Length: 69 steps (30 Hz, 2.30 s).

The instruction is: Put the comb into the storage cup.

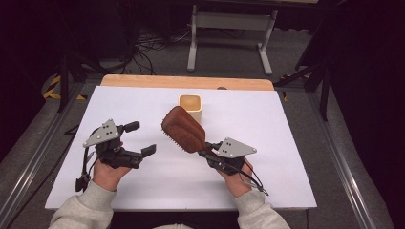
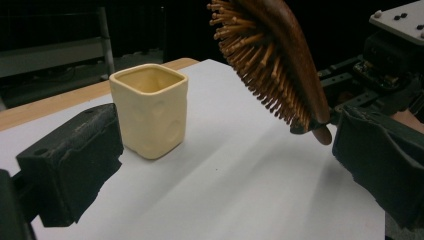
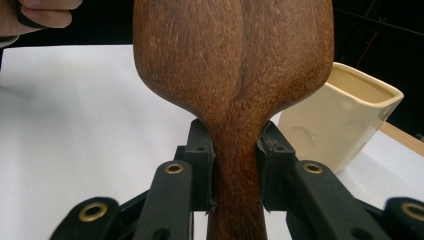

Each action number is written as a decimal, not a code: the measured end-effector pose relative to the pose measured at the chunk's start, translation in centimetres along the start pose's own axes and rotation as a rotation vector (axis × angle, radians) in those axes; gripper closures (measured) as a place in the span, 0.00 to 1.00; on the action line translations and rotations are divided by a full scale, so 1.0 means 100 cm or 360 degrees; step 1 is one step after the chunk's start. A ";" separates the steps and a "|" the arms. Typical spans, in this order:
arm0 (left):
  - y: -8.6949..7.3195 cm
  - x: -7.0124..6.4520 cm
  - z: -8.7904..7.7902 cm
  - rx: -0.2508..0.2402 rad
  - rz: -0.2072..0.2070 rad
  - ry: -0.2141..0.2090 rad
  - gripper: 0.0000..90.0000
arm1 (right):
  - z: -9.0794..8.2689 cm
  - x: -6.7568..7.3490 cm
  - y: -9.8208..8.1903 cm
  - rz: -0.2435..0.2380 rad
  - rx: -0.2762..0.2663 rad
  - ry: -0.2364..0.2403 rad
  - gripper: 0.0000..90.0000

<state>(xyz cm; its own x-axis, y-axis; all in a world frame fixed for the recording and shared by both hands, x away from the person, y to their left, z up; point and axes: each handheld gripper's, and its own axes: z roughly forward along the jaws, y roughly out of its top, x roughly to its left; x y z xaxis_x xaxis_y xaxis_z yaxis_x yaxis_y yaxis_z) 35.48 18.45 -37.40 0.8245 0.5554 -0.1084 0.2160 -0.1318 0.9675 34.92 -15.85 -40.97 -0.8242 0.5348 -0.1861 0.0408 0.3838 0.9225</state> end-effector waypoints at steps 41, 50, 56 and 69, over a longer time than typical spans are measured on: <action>0.024 -0.018 0.068 0.0130 -0.0048 -0.0162 0.23 | 0.003 0.006 0.000 -0.0055 -0.0018 0.0024 0.80; 0.026 -0.016 0.071 0.0223 -0.0113 -0.0213 0.36 | 0.005 0.006 -0.003 -0.0081 0.0021 0.0003 0.80; 0.029 -0.017 0.068 0.0218 -0.0135 -0.0325 0.50 | 0.008 0.007 -0.005 -0.0115 0.0051 0.0007 0.80; 0.035 -0.025 0.064 0.0201 -0.0094 -0.0417 0.64 | 0.009 0.007 -0.005 -0.0129 0.0042 0.0041 0.79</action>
<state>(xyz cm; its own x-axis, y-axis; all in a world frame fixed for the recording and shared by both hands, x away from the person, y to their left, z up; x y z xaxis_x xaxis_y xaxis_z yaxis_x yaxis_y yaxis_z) 37.52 11.30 -35.19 0.9118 0.3367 -0.2351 0.3178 -0.2158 0.9233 34.80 -14.96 -41.85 -0.8398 0.4816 -0.2508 -0.0121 0.4452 0.8953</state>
